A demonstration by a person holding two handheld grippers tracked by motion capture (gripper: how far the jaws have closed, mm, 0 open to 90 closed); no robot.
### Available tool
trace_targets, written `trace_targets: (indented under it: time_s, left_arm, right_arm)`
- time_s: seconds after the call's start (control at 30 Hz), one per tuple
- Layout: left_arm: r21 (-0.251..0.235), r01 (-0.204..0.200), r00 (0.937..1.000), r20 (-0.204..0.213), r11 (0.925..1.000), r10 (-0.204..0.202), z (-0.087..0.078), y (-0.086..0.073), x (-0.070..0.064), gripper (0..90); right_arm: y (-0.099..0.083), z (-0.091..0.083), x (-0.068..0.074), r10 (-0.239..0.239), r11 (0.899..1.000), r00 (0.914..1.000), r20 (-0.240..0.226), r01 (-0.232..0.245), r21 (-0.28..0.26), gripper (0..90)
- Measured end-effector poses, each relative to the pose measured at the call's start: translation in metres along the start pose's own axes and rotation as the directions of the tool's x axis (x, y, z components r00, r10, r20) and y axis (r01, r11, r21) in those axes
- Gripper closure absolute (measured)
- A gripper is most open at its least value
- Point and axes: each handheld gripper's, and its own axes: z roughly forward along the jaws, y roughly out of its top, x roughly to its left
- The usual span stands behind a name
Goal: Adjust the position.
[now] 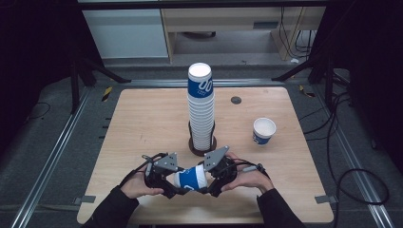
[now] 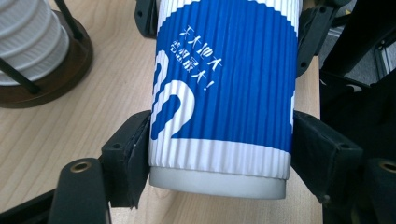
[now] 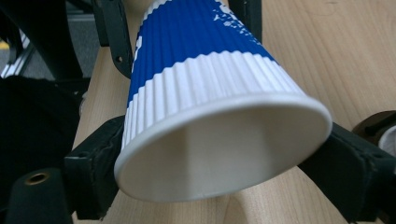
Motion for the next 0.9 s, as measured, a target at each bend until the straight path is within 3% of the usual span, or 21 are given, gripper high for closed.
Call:
trace_targets:
  time_s: [0.2,0.33,0.5,0.63,0.73,0.9]
  left_arm:
    - [-0.061,0.035,0.9989,-0.028,0.9975,-0.037,-0.013,-0.005,0.008,26.3]
    - [-0.113,0.065,0.9965,-0.045,0.9915,-0.07,-0.021,-0.009,0.014,26.3]
    - [-0.191,0.091,0.994,-0.043,0.9774,-0.101,-0.027,-0.012,0.018,26.3]
    - [-0.238,0.103,0.9936,-0.022,0.9658,-0.111,-0.029,-0.014,0.019,26.3]
    - [-0.265,0.097,0.9944,-0.015,0.9595,-0.104,-0.03,-0.014,0.018,26.3]
    - [-0.287,0.082,0.9963,0.001,0.9545,-0.086,-0.029,-0.011,0.014,26.4]
  right_arm:
    - [-0.001,-0.019,-0.008,0.054,0.993,0.9972,0.052,-0.049,-0.103,7.6]
    - [-0.003,-0.033,-0.013,0.111,0.974,0.9917,0.064,-0.096,-0.204,7.8]
    - [-0.006,-0.041,-0.017,0.156,0.958,0.9846,0.079,-0.132,-0.254,7.6]
    - [-0.007,-0.042,-0.019,0.185,0.943,0.9805,0.065,-0.159,-0.293,7.6]
    - [-0.008,-0.041,-0.019,0.2,0.929,0.9793,0.03,-0.18,-0.323,7.6]
    - [-0.006,-0.038,-0.017,0.2,0.917,0.9798,-0.012,-0.191,-0.35,7.7]
